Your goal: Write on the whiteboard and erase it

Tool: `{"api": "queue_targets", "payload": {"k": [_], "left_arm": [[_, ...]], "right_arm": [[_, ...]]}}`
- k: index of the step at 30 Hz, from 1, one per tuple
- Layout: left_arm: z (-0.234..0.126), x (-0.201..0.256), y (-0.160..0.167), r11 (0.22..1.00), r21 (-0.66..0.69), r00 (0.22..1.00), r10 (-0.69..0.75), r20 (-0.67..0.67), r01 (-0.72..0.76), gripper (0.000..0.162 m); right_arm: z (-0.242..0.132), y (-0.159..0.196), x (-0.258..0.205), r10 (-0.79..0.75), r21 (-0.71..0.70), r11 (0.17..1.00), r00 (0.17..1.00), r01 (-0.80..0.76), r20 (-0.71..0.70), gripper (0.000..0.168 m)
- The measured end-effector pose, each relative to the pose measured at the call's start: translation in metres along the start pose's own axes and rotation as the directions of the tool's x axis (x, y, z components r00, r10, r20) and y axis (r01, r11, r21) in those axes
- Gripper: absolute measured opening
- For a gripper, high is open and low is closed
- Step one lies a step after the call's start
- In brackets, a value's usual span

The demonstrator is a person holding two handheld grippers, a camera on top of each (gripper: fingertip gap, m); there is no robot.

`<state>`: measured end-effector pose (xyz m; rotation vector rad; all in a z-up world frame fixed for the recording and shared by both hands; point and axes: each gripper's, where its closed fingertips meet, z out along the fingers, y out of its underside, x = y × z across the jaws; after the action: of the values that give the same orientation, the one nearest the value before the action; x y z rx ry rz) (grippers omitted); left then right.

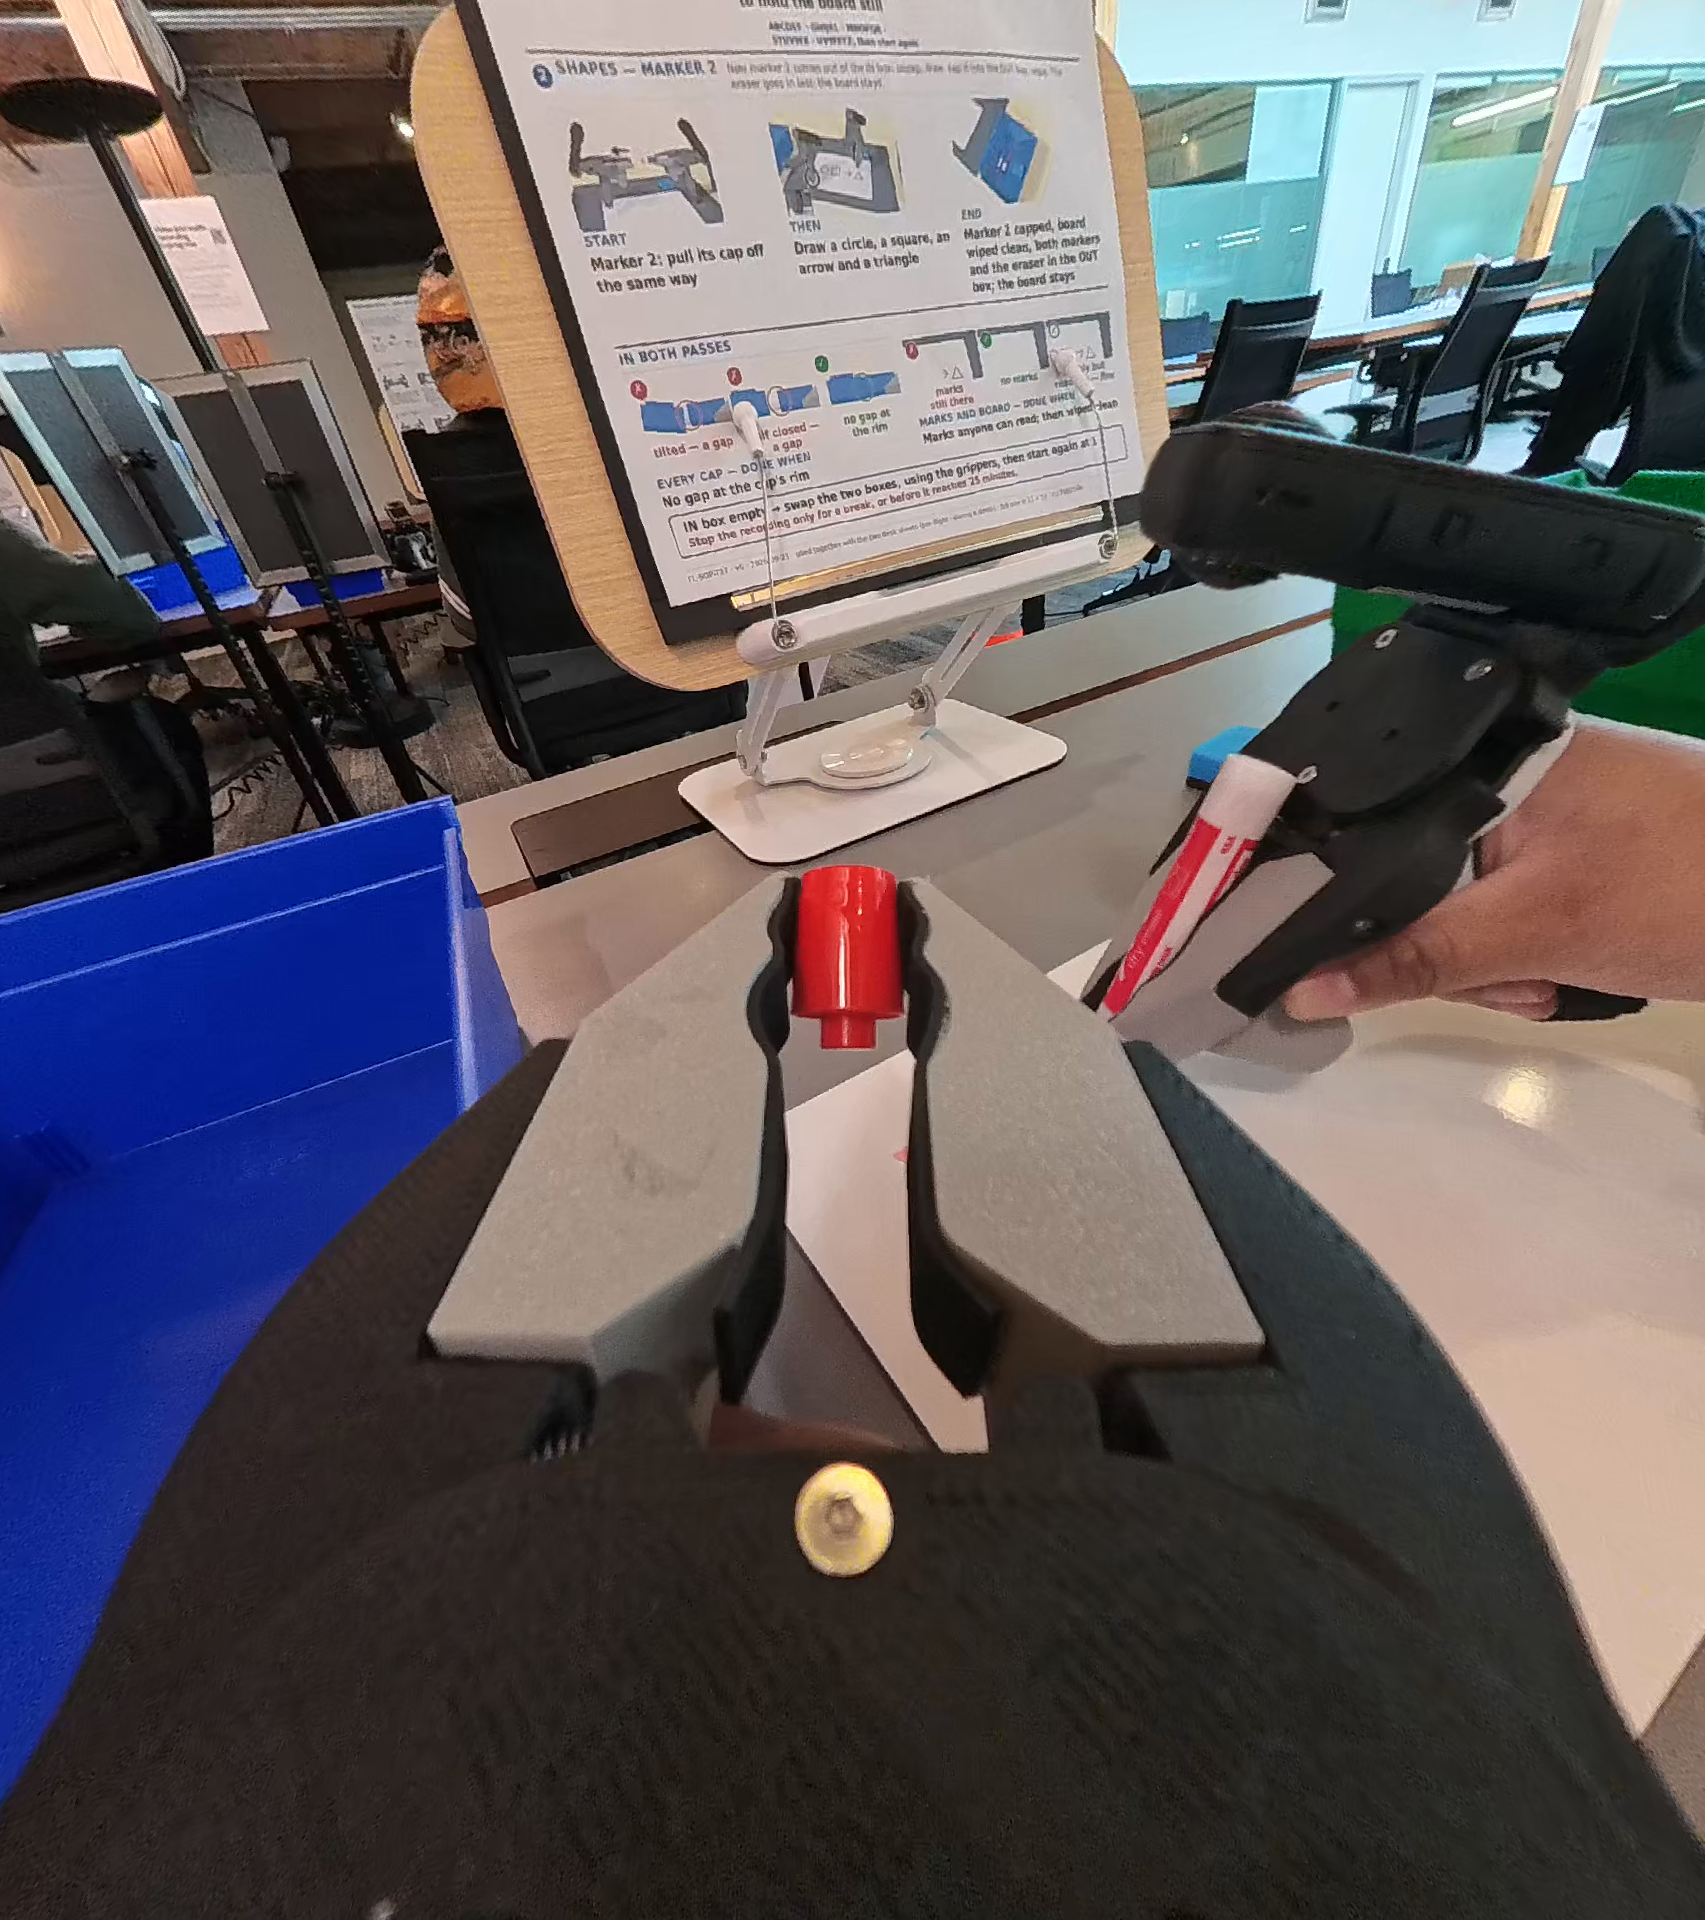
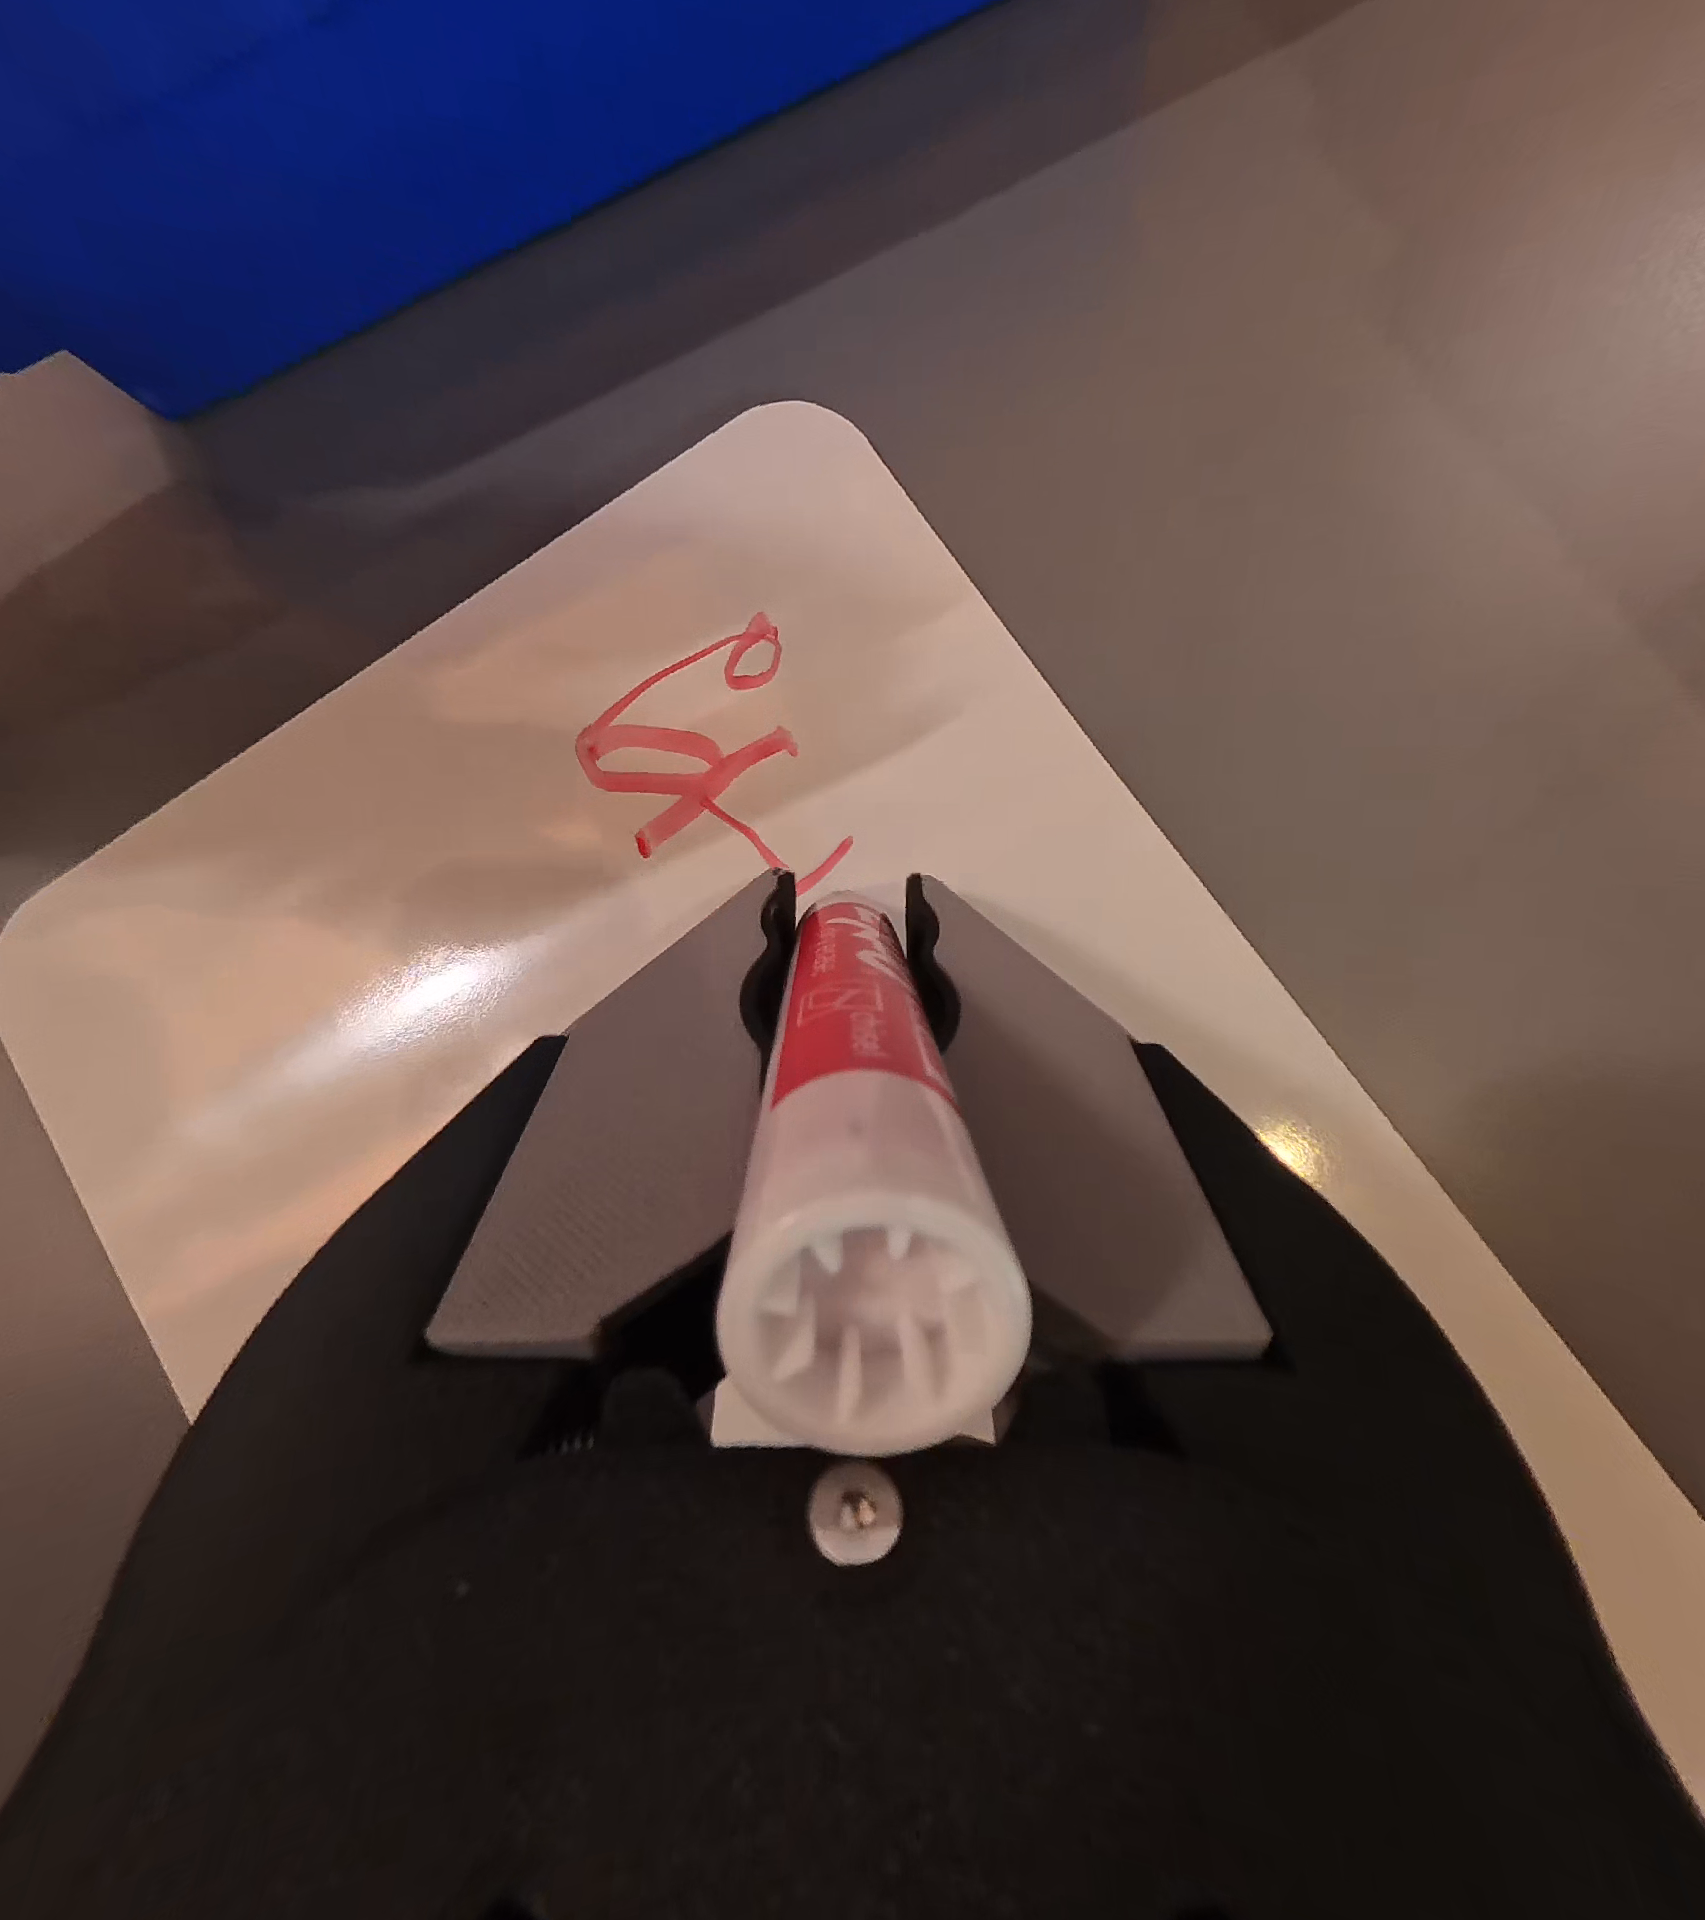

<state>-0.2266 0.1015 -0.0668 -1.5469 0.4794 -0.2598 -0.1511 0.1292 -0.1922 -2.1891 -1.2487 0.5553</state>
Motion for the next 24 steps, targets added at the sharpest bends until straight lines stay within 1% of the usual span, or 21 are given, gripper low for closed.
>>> {"api": "queue_targets", "payload": {"k": [6, 13, 16, 18, 21, 24], "left_arm": [[0.000, 0.000, 0.000, 1.000, -0.001, 1.000, -0.001, 0.000, 0.001, 0.016], [0.000, 0.000, 0.000, 1.000, -0.001, 1.000, -0.005, 0.000, 0.005, 0.016], [0.000, 0.001, 0.000, 1.000, -0.001, 1.000, -0.001, -0.001, 0.001, 0.016], [0.000, 0.001, 0.001, 1.000, -0.003, 1.000, 0.000, -0.002, 0.000, 0.016], [0.000, 0.000, 0.001, 1.000, -0.002, 1.000, -0.004, -0.001, 0.004, 0.016], [0.000, 0.000, 0.000, 1.000, -0.001, 1.000, -0.005, 0.000, 0.005, 0.016]], "right_arm": [[0.003, 0.004, 0.000, 0.002, -0.021, 1.000, 1.000, -0.002, 0.003, 0.018], [-0.008, 0.015, 0.020, 0.098, -0.041, 0.994, 0.995, -0.099, -0.023, 0.018], [-0.011, 0.018, 0.026, 0.106, -0.041, 0.993, 0.994, -0.108, -0.039, 0.018], [-0.011, 0.016, 0.024, 0.100, -0.034, 0.994, 0.995, -0.101, -0.030, 0.018], [-0.012, 0.007, 0.014, 0.107, 0.011, 0.994, 0.994, -0.107, 0.026, 0.018], [-0.011, 0.006, 0.015, 0.082, 0.009, 0.997, 0.997, -0.082, 0.002, 0.019]]}}
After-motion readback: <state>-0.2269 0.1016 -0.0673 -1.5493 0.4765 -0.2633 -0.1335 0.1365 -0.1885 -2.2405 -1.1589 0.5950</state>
